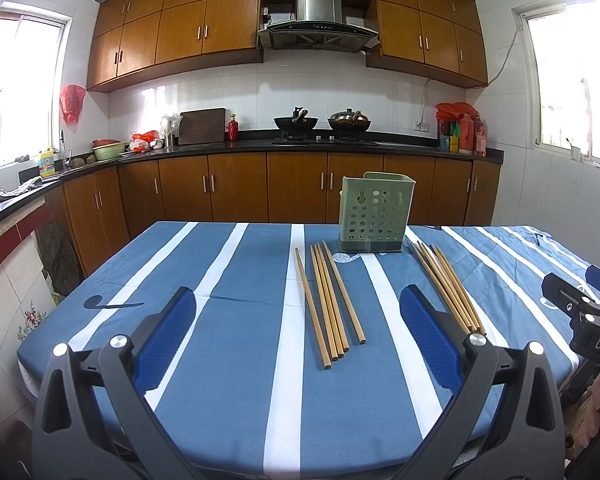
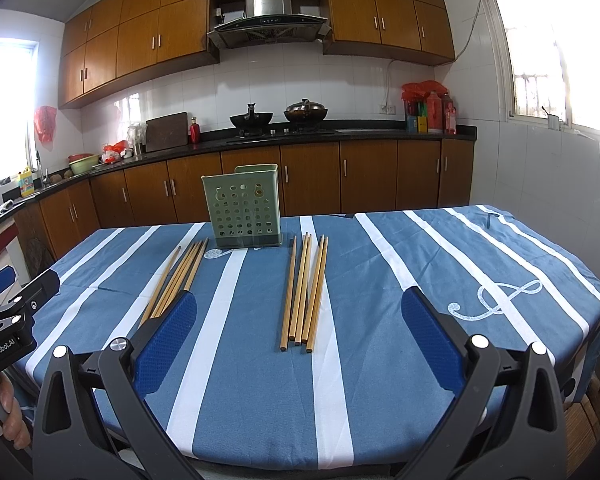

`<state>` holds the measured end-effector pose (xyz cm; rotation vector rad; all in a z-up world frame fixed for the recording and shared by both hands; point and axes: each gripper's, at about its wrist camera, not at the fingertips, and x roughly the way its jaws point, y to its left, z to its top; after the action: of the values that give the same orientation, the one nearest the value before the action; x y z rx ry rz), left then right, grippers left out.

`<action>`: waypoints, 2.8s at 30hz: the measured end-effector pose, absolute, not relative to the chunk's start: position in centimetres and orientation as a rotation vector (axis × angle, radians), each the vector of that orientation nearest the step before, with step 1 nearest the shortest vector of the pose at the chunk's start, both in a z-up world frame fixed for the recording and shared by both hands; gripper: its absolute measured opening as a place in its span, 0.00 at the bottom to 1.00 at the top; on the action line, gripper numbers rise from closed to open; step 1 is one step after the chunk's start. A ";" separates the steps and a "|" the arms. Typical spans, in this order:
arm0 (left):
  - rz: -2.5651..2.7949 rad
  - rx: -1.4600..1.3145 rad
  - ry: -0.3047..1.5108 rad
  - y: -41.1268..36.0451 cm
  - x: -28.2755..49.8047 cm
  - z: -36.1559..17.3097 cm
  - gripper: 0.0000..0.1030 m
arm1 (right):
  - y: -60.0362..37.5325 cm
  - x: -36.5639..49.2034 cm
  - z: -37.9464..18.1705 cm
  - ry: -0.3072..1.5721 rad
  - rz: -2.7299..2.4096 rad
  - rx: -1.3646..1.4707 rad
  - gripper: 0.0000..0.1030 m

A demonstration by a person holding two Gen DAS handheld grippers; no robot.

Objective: Organize utensils

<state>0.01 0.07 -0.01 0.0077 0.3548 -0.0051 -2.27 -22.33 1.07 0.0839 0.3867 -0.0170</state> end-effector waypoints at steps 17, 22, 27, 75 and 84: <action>-0.003 0.008 0.356 0.0 0.0 0.0 0.96 | -22.4 -2.2 0.8 0.388 -0.017 0.085 0.98; -0.004 0.008 0.356 0.0 0.0 0.0 0.96 | -22.4 -2.2 0.8 0.390 -0.016 0.086 0.98; -0.004 0.008 0.357 0.0 0.0 0.0 0.96 | -22.4 -2.2 0.7 0.391 -0.016 0.086 0.98; 0.075 -0.009 0.630 2.8 7.0 -3.0 0.96 | -25.1 3.4 -2.4 0.606 -0.097 0.177 0.98; 0.040 -0.073 0.780 4.2 14.1 -3.8 0.77 | -27.1 11.2 -5.1 0.826 -0.056 0.298 0.53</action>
<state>14.07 4.16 -3.76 -0.0733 0.7803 0.0401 11.24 -27.14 -5.09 0.2980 0.8256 -0.0555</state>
